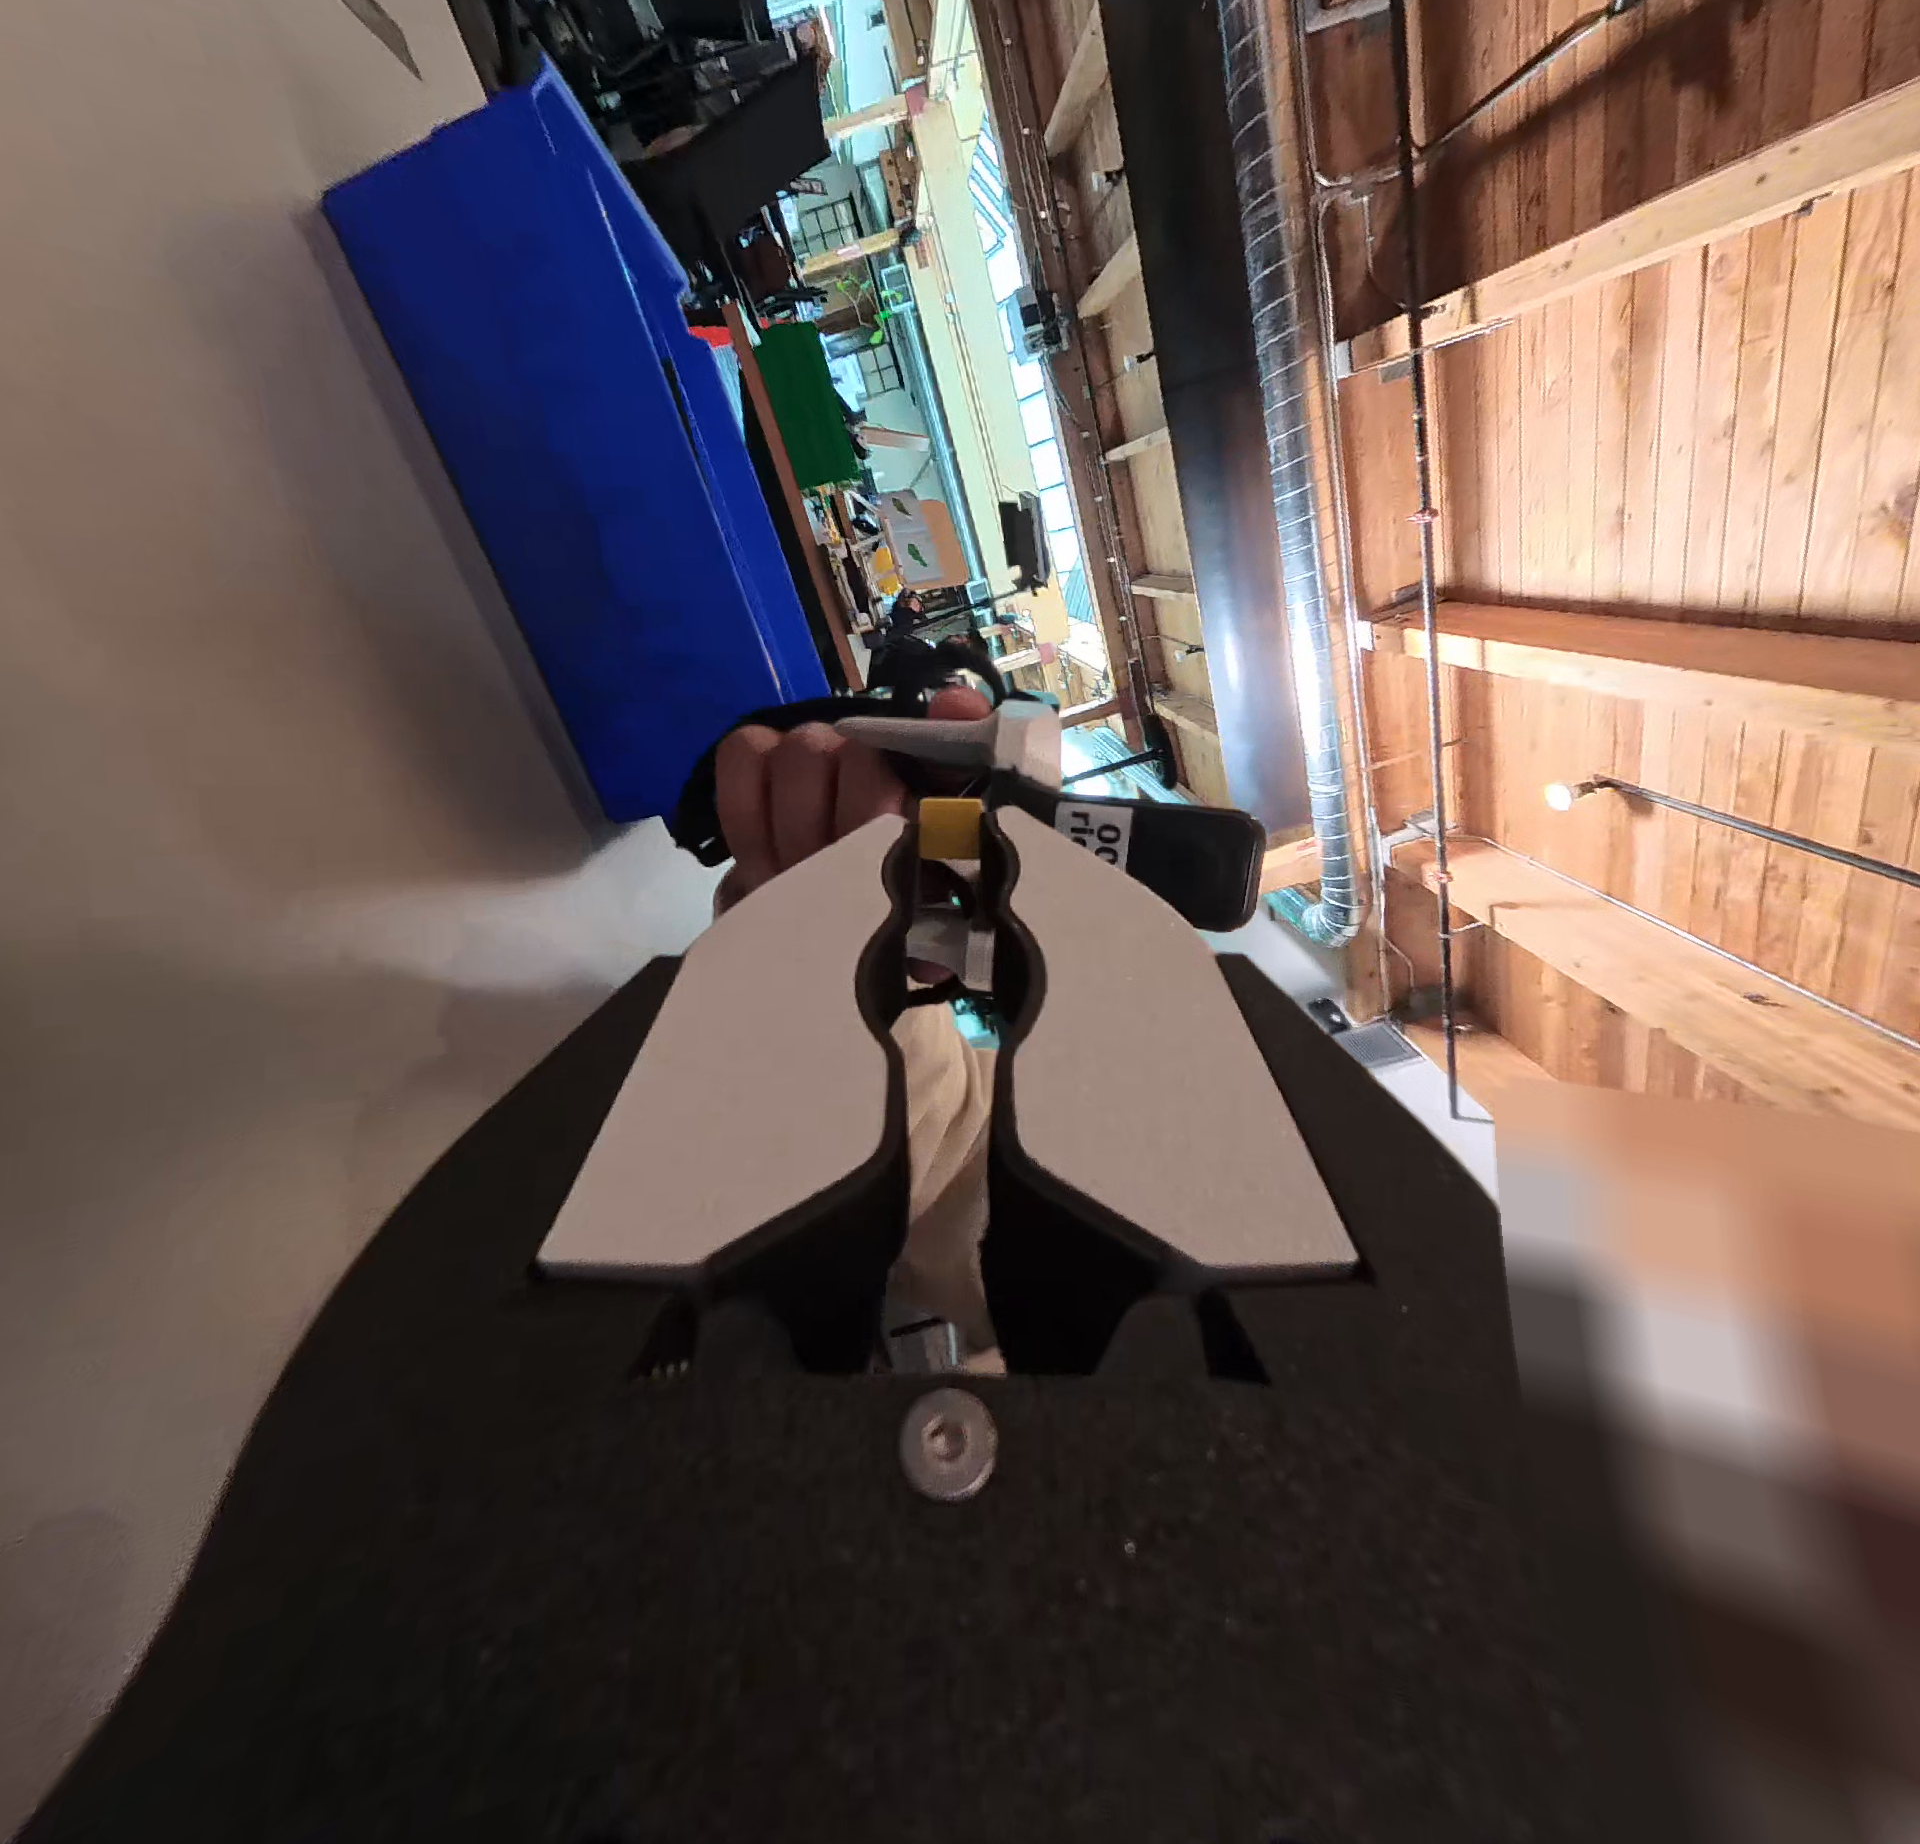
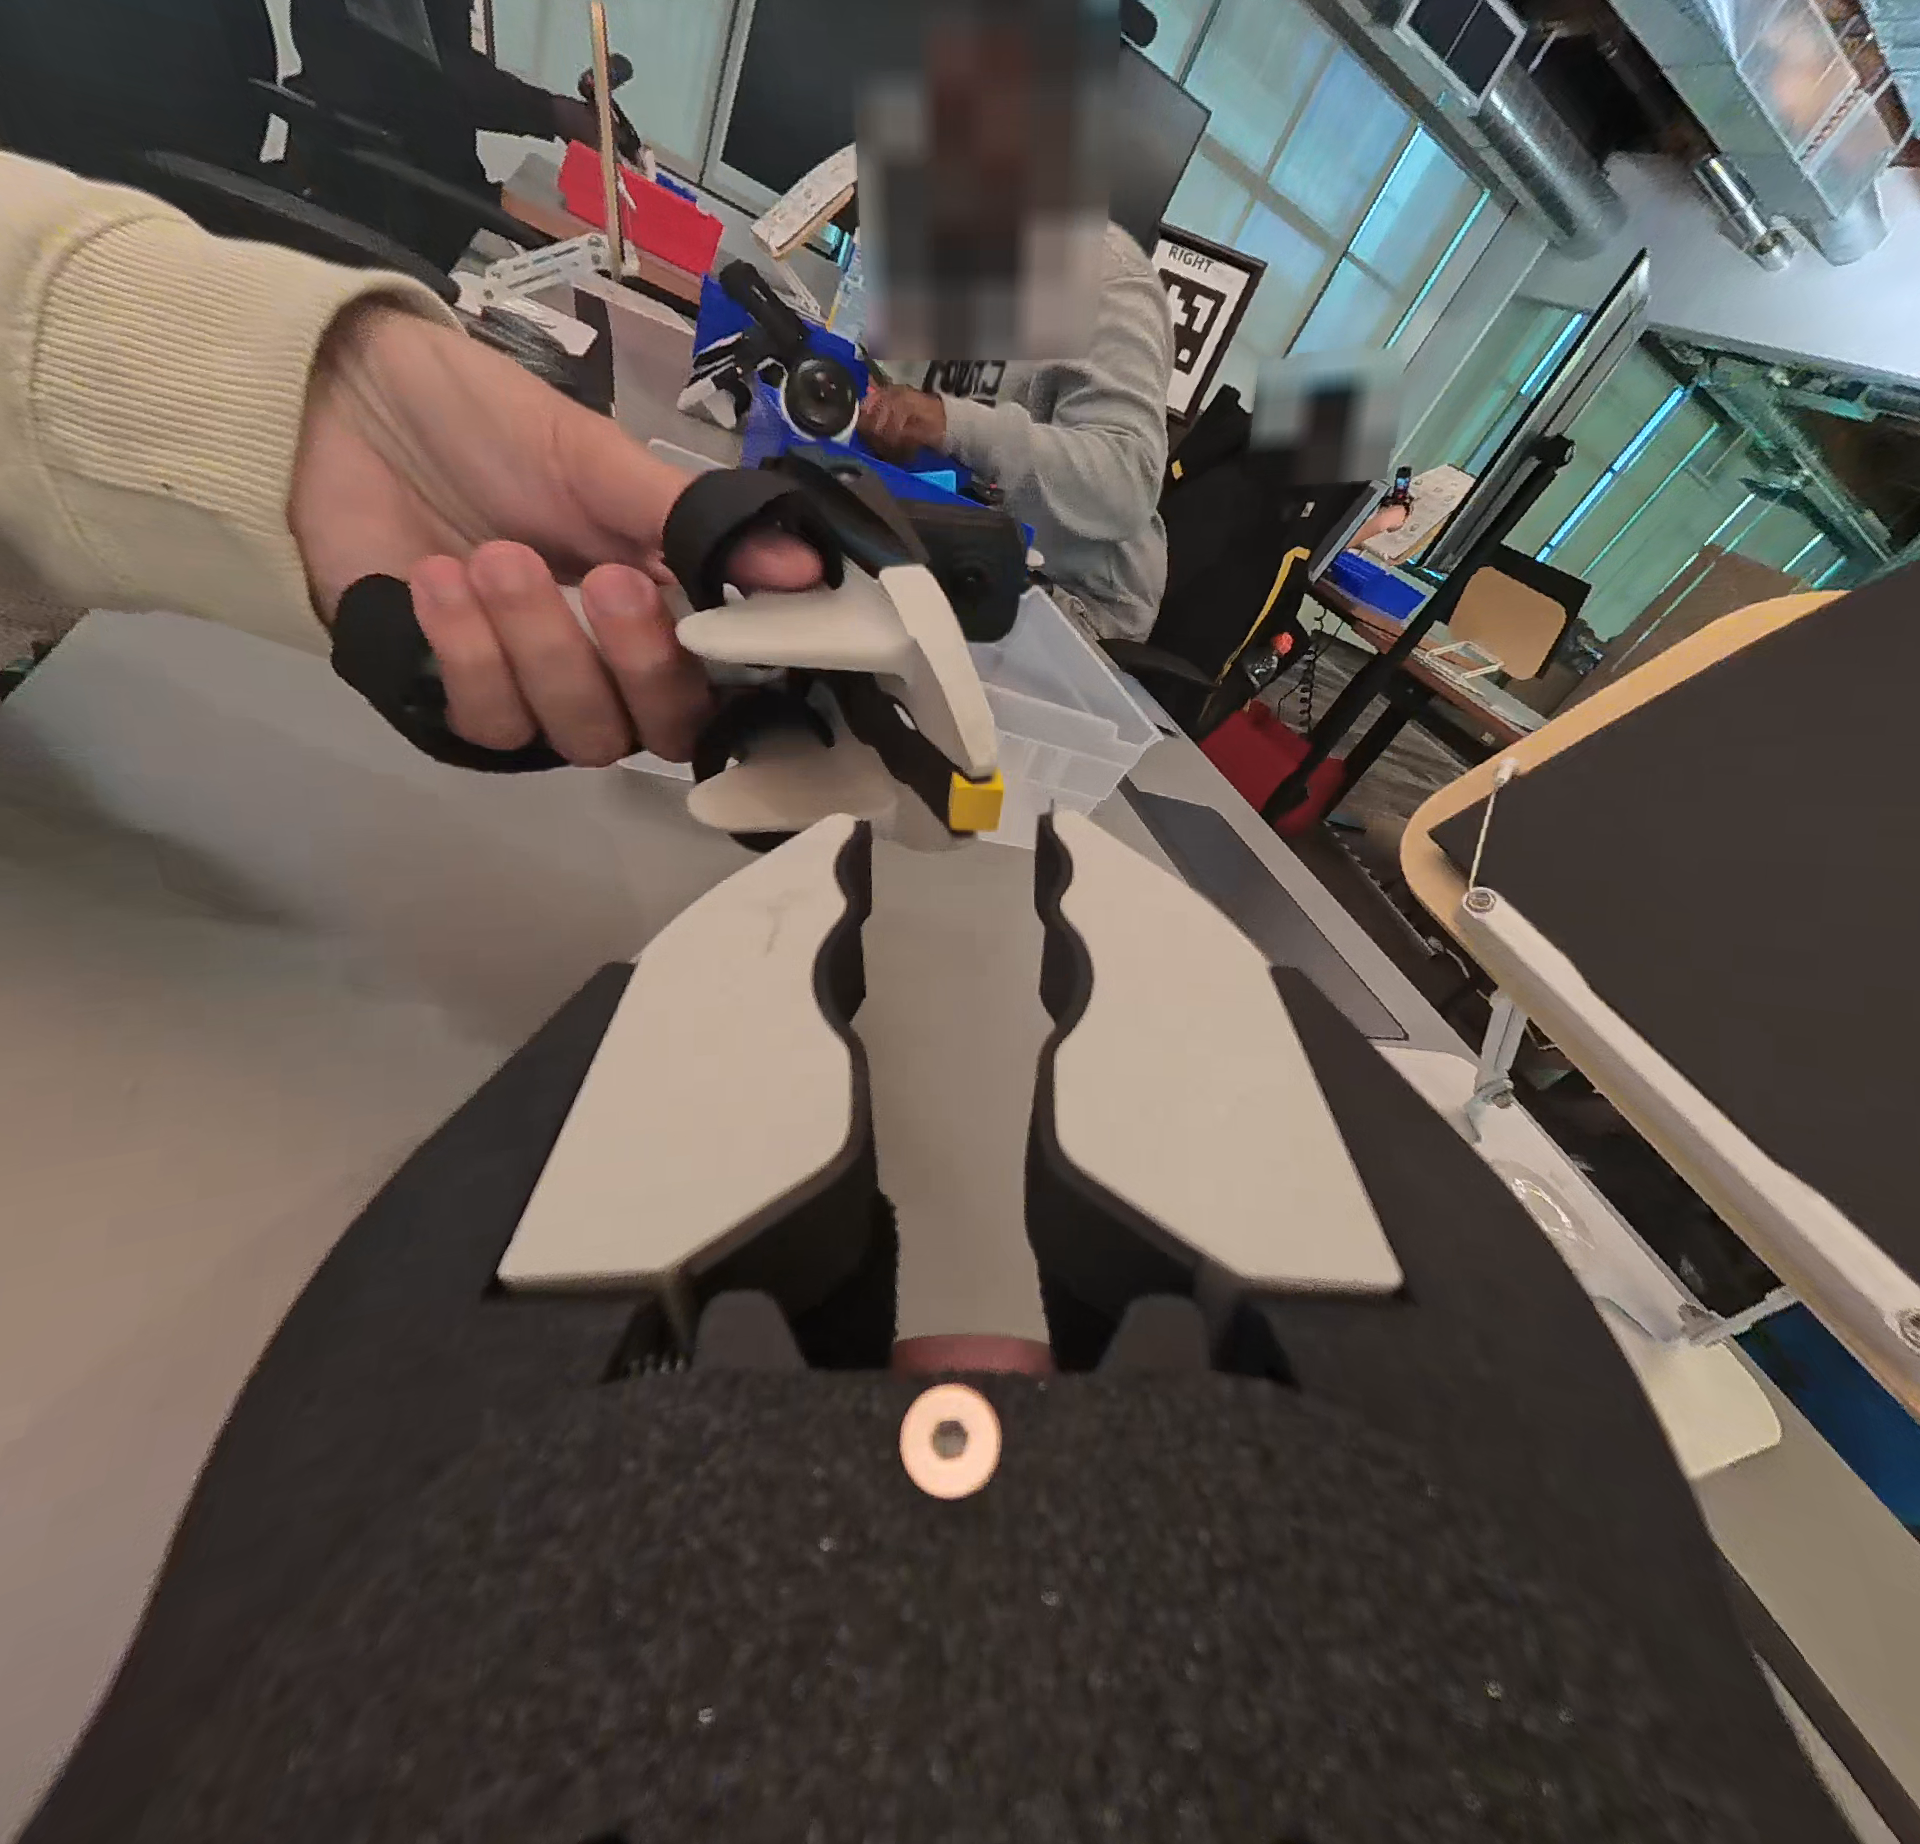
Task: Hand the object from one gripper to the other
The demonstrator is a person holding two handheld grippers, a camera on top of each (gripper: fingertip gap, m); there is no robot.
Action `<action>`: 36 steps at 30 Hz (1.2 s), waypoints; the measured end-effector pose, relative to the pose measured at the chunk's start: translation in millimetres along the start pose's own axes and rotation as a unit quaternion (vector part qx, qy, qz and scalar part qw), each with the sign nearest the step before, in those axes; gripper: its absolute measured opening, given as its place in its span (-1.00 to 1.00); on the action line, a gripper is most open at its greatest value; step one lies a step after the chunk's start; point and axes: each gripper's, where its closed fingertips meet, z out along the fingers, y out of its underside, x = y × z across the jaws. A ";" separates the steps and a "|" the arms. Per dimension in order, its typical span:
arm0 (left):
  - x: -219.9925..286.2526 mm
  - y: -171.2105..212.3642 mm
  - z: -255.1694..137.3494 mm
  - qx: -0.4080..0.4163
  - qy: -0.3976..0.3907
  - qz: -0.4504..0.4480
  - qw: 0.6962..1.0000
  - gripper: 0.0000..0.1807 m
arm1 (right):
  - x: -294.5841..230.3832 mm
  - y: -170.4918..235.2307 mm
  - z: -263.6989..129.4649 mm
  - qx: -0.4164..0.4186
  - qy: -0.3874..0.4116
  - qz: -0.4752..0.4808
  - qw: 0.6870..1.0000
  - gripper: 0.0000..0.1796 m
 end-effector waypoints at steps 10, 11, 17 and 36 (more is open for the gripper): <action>-3.3 10.5 10.3 -0.020 0.013 -0.012 1.000 -0.89 | -2.8 11.9 9.4 -0.019 0.002 0.016 1.000 -0.67; -3.5 10.5 10.2 -0.018 0.015 -0.016 1.000 -0.89 | -3.3 11.3 9.6 -0.019 0.003 0.013 1.000 -0.68; -1.3 10.7 10.4 -0.021 0.022 -0.021 0.999 -0.89 | -3.9 10.8 9.6 -0.021 0.008 0.008 1.000 -0.75; -18.4 50.7 -24.8 -0.126 -0.170 0.527 0.823 -0.65 | -25.1 1.6 -8.0 0.014 -0.155 0.211 0.965 -0.89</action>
